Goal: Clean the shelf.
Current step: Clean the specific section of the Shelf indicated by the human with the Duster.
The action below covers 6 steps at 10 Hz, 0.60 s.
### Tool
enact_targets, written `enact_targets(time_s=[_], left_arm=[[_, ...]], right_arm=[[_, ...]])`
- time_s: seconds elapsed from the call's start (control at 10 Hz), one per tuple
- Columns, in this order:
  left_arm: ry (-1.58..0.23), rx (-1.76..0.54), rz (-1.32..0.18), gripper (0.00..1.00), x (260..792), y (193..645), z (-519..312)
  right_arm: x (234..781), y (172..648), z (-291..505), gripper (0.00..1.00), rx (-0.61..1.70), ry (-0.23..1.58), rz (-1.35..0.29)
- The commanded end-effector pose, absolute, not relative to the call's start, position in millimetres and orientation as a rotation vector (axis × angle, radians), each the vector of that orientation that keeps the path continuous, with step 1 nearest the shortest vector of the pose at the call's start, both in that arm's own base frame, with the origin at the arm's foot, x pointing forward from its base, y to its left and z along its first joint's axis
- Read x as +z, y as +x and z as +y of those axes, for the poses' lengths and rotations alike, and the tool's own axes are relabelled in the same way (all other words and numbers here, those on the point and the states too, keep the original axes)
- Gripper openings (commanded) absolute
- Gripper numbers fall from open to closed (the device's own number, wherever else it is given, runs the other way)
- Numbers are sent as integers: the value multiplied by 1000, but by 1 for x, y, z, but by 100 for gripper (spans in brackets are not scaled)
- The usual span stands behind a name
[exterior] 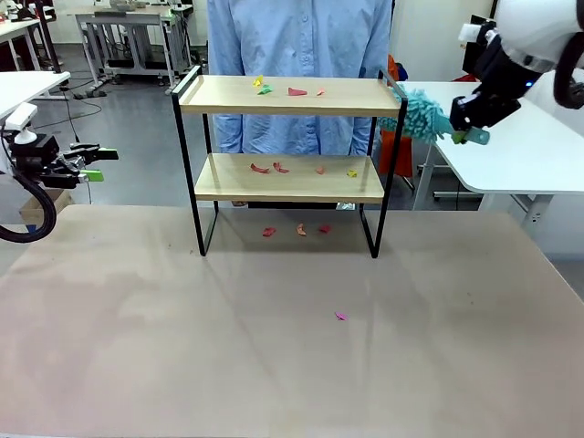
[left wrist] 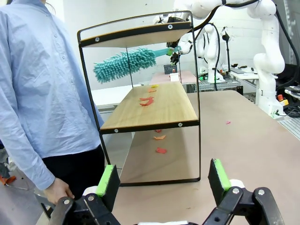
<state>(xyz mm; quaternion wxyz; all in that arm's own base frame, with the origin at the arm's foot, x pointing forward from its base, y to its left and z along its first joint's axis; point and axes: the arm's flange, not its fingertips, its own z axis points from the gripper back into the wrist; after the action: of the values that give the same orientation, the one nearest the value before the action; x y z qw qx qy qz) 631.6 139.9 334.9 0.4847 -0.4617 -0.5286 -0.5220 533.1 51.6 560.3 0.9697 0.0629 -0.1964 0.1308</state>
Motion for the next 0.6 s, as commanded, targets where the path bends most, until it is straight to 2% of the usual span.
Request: enact_targets(time_s=[0.0,0.3,0.5], left_arm=[[-1118,-1283,-1283,100,337,631,140],[-1118,-1283,-1283,100,337,631,140],[-1118,-1283,-1283,100,337,631,140]], right_arm=[[571,491,16,13,384,92,-330],[582,433,-18,13,534,-41,-126],[580,399,-23,13,711,-27,37]])
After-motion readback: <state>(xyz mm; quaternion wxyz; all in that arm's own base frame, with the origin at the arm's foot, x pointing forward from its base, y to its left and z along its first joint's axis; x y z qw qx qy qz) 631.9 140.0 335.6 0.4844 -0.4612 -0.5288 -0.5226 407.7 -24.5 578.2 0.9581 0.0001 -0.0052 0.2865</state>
